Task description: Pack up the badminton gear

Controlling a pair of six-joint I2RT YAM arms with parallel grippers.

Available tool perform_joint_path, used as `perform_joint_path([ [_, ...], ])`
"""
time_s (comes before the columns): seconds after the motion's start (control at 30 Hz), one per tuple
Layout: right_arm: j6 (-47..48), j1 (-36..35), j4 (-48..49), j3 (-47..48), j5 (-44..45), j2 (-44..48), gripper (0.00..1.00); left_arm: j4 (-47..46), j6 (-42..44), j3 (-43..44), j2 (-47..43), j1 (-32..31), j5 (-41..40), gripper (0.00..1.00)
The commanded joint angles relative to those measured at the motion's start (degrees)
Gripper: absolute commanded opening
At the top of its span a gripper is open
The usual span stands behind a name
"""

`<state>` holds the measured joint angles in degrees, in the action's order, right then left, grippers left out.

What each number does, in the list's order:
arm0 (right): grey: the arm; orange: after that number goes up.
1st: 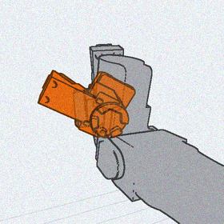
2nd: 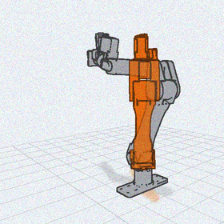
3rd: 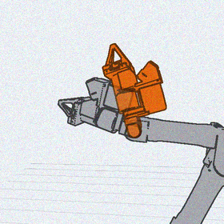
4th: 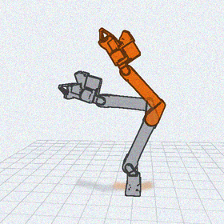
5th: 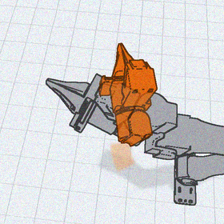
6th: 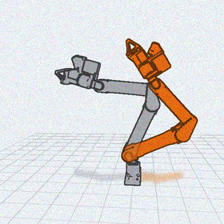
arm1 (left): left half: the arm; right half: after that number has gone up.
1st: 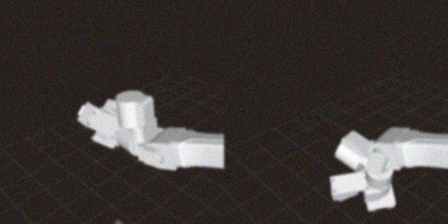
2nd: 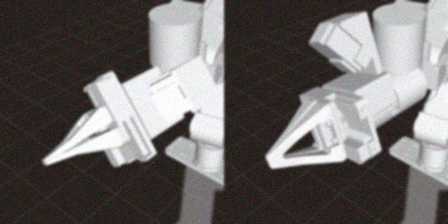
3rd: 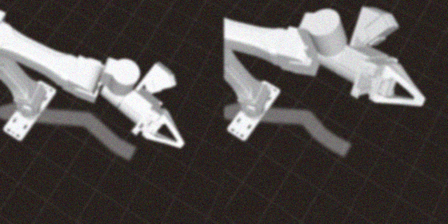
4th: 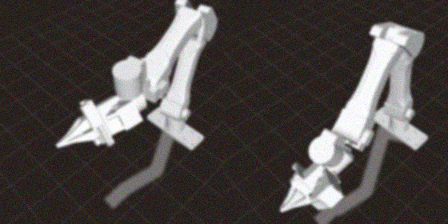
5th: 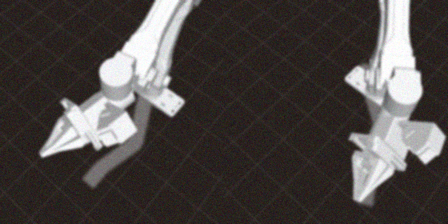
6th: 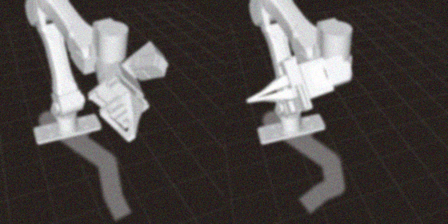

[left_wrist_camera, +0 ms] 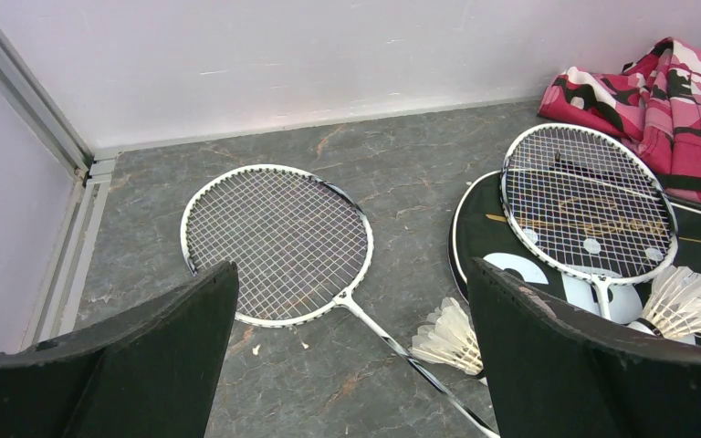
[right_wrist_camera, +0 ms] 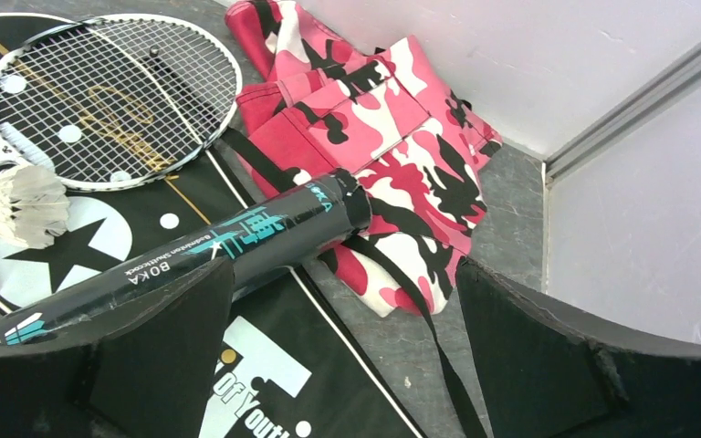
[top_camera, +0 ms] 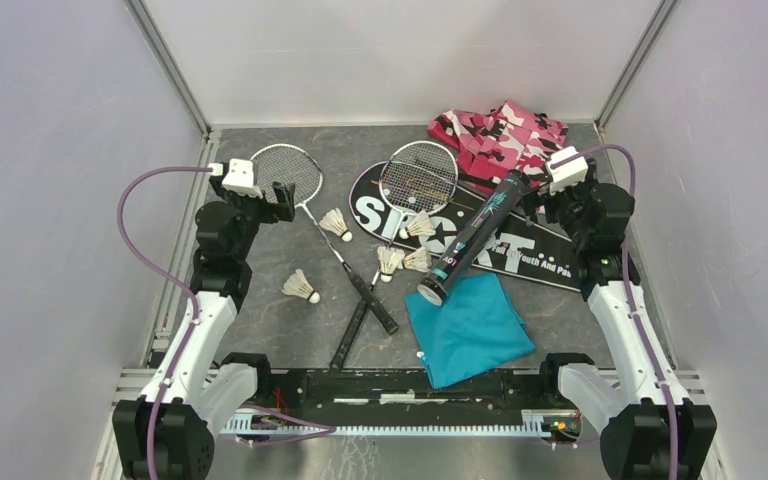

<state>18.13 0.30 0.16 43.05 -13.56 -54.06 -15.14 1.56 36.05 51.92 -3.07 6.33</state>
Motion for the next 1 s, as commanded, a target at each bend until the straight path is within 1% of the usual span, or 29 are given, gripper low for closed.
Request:
perform_joint_path([
  [0.0,-0.68,1.24,1.33,1.30,-1.14,1.58,0.98,-1.73,-1.91,0.95,-1.03,0.22,0.18,1.00],
  [0.33,-1.75,1.55,1.16,1.58,-1.50,1.14,0.98,-1.91,-1.91,0.85,-0.88,0.25,0.50,1.00],
  [0.47,-3.48,1.64,-0.07,3.65,-0.52,0.85,0.98,-1.77,-1.21,0.93,-0.94,0.25,0.48,1.00],
  [0.73,-5.47,1.64,-9.43,10.39,2.95,-0.77,0.98,1.09,-0.50,2.85,0.57,0.24,0.09,1.00],
  [0.8,-8.00,1.58,-11.29,11.02,2.89,-1.69,0.98,1.72,-0.53,3.30,1.23,0.24,0.59,1.00],
  [0.87,-10.28,1.55,-12.92,11.36,1.00,-3.09,0.98,2.60,0.18,3.65,1.91,0.19,2.26,1.00],
  [0.97,-15.89,1.34,-12.52,9.67,-2.02,-5.26,0.98,2.82,0.01,3.96,3.29,0.25,3.94,1.00],
])
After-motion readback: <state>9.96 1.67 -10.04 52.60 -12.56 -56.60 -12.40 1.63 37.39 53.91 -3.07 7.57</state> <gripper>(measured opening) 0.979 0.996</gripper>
